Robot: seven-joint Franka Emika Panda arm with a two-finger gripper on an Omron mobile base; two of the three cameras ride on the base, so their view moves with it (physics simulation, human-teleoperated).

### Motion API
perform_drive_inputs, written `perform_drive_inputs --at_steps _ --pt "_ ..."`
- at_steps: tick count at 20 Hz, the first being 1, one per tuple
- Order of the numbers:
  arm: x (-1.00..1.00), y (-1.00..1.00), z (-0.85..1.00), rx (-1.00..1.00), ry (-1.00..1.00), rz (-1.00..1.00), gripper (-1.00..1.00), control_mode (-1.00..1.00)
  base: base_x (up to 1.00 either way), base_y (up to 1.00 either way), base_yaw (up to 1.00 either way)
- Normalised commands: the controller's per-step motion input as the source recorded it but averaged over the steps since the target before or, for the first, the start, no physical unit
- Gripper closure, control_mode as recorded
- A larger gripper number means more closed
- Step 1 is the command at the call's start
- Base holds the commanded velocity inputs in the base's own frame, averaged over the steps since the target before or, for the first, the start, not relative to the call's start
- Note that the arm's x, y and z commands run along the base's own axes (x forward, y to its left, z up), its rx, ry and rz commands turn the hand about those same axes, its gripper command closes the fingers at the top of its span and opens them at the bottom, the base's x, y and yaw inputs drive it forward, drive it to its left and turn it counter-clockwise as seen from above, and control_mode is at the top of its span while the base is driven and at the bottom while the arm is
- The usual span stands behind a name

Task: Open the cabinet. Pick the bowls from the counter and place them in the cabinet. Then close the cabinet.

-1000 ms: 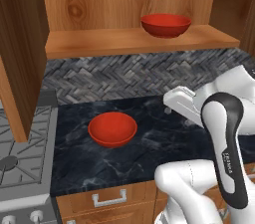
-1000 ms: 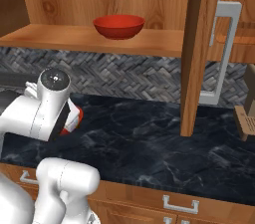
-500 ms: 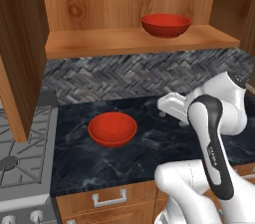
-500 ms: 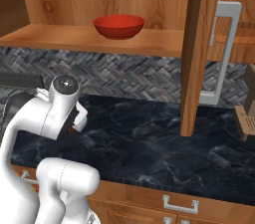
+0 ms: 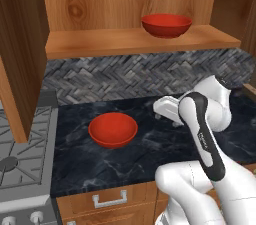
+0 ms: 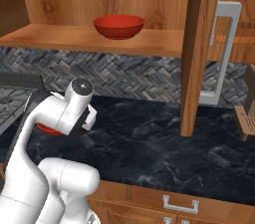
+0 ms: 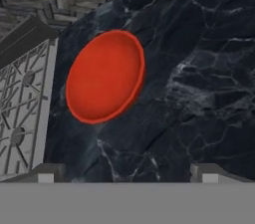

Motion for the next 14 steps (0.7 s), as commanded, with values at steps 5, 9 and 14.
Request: perform_drive_inputs --at_steps 5,9,14 --pt "0.41 0.00 -0.22 0.00 0.00 0.01 -1.00 -1.00 0.00 0.00 0.00" --pt "0.37 0.00 -0.16 0.00 -0.01 0.00 -1.00 -1.00 0.00 0.00 0.00" --pt "0.28 0.00 -0.23 0.00 -0.04 0.00 -1.00 -1.00 0.00 0.00 0.00"
